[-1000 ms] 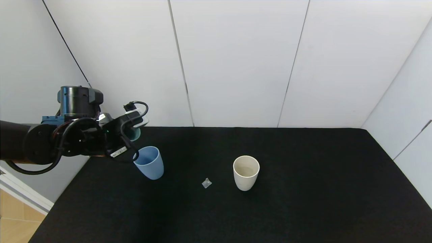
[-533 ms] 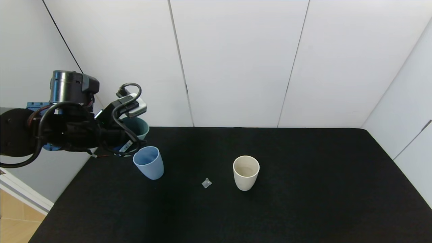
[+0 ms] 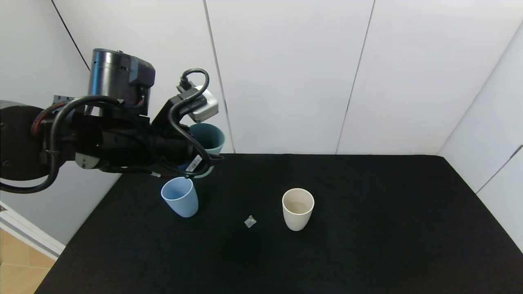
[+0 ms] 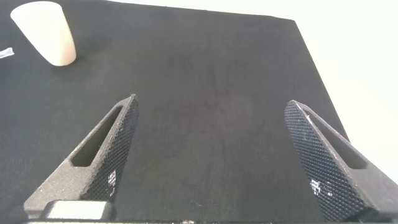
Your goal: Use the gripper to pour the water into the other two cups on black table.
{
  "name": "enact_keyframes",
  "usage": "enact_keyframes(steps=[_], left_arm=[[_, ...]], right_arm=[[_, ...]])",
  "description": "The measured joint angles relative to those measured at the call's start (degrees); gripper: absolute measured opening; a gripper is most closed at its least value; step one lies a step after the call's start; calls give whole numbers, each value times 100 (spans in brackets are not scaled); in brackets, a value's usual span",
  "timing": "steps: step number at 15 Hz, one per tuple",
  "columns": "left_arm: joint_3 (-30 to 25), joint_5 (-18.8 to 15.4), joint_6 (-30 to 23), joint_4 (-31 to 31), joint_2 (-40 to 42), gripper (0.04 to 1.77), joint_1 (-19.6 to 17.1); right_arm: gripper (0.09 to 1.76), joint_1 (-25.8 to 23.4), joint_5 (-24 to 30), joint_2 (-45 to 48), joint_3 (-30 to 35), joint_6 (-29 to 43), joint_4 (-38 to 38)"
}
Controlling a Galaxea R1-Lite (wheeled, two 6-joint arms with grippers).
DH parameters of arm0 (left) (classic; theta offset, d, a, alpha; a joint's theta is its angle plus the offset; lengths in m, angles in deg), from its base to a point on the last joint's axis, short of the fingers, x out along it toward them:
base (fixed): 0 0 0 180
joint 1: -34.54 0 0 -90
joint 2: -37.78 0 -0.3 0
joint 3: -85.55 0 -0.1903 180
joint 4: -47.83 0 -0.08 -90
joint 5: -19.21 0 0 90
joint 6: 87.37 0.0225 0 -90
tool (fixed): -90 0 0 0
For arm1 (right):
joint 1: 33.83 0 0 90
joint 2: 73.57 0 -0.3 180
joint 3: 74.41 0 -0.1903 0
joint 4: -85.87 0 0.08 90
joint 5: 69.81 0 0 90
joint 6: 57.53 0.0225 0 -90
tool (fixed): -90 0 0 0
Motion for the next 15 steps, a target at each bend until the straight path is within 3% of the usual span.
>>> enact_keyframes(steps=[5,15], left_arm=[[675,385,-282,-20,-623,118,684],[1484,892,-141,26,-1831,117,1295]], right_arm=[[171,0,0,0,0,0,0],[171,0,0,0,0,1,2]])
